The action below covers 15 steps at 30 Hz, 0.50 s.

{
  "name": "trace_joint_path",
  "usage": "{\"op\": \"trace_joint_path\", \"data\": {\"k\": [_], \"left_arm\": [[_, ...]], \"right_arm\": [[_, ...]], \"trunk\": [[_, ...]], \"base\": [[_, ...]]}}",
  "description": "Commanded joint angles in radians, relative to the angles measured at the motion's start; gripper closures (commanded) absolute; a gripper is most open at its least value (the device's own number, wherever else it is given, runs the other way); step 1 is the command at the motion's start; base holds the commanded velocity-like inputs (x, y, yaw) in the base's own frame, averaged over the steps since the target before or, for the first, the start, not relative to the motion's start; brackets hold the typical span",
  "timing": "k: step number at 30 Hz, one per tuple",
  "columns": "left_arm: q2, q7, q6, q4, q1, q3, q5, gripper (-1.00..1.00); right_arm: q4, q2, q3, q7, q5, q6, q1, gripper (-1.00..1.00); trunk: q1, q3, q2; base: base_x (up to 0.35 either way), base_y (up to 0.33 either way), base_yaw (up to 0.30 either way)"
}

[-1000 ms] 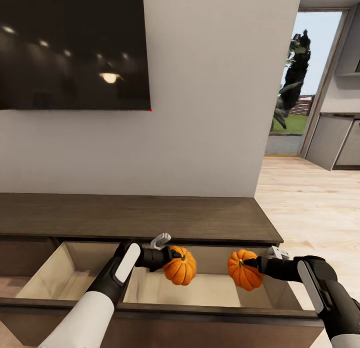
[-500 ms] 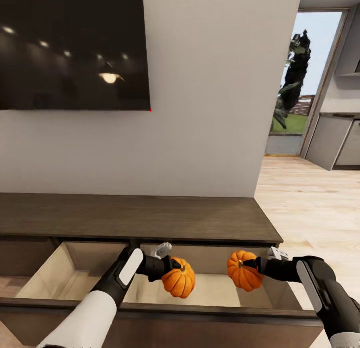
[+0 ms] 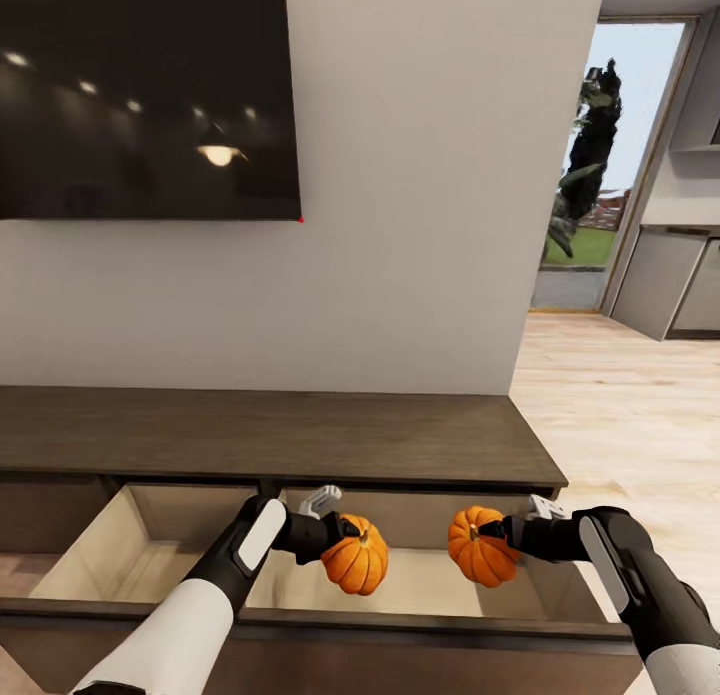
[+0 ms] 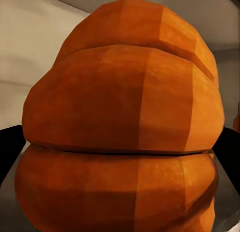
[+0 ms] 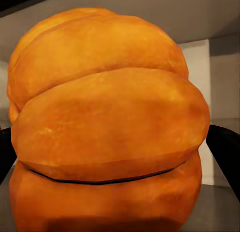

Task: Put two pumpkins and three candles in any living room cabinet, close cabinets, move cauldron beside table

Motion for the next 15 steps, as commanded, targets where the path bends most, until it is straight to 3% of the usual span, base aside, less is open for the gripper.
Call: {"op": "trace_joint_path", "data": {"k": [1, 10, 15], "left_arm": [[0.0, 0.003, 0.002, -0.002, 0.0, -0.001, 0.005, 1.0], [0.0, 0.002, 0.002, 0.001, -0.001, -0.001, 0.005, 1.0], [-0.004, 0.003, 0.003, 0.006, 0.0, -0.008, 0.003, 1.0]], "right_arm": [[0.005, 0.0, 0.006, 0.004, 0.0, 0.005, -0.001, 1.0], [0.021, 0.0, 0.019, 0.004, 0.001, 0.005, -0.002, 1.0], [0.025, 0.004, 0.024, 0.003, 0.001, 0.005, -0.002, 1.0]], "trunk": [[0.0, -0.001, 0.0], [0.0, -0.001, 0.0], [0.0, -0.001, 0.0]], "base": [[0.19, 0.0, 0.0], [0.291, 0.0, 0.0], [0.112, 0.0, 0.0]]}}
